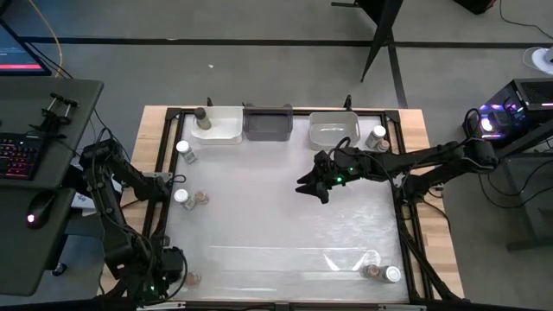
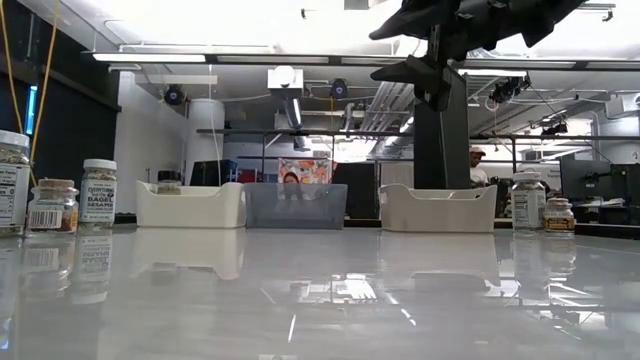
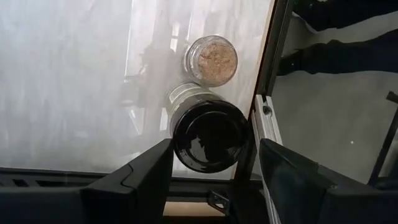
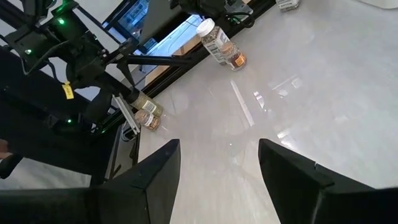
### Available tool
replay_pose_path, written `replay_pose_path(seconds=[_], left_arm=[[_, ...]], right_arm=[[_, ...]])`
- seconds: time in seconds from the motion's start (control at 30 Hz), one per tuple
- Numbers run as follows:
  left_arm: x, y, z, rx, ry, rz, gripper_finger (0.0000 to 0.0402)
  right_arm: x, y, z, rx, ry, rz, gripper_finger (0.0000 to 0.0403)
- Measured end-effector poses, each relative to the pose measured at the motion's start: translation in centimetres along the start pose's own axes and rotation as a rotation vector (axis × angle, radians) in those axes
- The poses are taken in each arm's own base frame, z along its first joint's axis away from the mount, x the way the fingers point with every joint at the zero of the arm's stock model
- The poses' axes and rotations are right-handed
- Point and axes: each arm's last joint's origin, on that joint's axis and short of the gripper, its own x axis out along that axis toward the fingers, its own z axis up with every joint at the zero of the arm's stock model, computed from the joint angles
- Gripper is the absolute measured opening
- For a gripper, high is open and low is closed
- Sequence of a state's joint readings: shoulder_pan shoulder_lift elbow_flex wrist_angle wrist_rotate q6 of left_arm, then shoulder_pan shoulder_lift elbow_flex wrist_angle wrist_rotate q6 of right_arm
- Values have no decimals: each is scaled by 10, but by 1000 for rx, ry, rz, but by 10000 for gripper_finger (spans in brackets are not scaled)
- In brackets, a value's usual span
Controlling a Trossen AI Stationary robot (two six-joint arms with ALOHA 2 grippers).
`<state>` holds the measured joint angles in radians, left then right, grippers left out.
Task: Sort spices by type
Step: Put the black seasoning bottle into the white bin
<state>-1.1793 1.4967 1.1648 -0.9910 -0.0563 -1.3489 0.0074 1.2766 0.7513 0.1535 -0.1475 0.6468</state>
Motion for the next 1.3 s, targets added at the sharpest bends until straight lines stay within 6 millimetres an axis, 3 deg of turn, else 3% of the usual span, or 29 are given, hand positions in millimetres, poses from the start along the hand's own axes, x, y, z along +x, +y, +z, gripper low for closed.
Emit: replay_pose_path(seconds=[0.2,0.63,0.93,1.3], left_arm=[[0,2,0,-29,17,20,233],[-1,-1,7,-92,38,-44,325],[6,7,5,-105,21,30,329],[12,0,7,-107,2,-9,329]], right_arm=[[0,-1,0,0,-17,-23,211],[0,-1,0,6,-18,-25,211],[0,-1,0,9,-17,-25,211],[0,-2,-1,10,-3,-37,211]])
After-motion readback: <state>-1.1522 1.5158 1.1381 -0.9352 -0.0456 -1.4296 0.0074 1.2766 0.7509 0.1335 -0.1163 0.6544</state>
